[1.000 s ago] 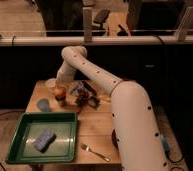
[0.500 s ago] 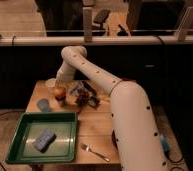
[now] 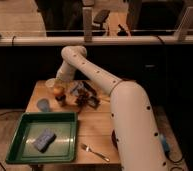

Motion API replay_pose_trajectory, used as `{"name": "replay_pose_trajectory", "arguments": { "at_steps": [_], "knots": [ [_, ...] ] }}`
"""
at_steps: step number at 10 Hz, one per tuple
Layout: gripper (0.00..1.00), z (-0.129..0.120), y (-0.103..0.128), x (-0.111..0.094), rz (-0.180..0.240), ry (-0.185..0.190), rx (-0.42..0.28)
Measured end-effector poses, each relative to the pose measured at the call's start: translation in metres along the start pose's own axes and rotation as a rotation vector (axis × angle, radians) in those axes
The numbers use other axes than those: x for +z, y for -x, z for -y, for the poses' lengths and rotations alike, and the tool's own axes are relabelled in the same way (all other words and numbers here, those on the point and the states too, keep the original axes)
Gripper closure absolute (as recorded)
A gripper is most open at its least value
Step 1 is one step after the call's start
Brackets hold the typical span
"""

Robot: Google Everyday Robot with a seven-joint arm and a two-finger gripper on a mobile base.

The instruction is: Place apple in metal cup

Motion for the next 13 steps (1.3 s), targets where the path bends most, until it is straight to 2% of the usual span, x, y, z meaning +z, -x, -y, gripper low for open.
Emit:
{"name": "replay_pose_trajectory", "arguments": {
  "at_steps": [9, 11, 13],
  "knots": [
    [0.2, -0.0026, -0.0006, 0.0017, 0.007, -0.004, -0.002],
    [0.2, -0.0022, 0.0, 0.003, 0.004, 0.023, -0.011],
    [0.2, -0.004, -0.0008, 0.0021, 0.003, 0.023, -0.006]
  ]
}}
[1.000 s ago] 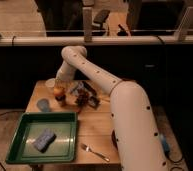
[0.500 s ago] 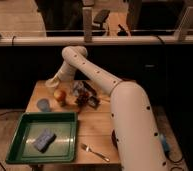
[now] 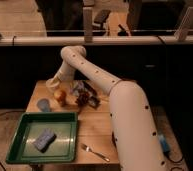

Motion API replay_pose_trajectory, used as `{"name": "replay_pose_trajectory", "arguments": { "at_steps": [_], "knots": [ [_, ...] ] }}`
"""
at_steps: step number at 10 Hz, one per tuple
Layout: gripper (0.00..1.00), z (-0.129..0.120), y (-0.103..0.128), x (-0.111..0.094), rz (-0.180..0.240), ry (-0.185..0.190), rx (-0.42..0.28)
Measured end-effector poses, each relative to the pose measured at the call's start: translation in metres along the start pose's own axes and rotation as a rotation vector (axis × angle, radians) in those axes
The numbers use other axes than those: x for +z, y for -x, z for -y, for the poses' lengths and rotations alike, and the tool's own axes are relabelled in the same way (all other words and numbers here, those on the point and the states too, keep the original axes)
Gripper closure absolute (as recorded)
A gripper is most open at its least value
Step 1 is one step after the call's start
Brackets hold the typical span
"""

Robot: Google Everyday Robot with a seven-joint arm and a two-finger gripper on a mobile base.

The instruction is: Place apple in metal cup

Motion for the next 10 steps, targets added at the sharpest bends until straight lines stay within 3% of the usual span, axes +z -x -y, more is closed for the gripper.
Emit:
{"name": "replay_pose_trajectory", "arguments": {
  "at_steps": [10],
  "knots": [
    [0.2, 0.0024, 0.0011, 0.0013, 0.002, 0.0, -0.003]
  ]
}}
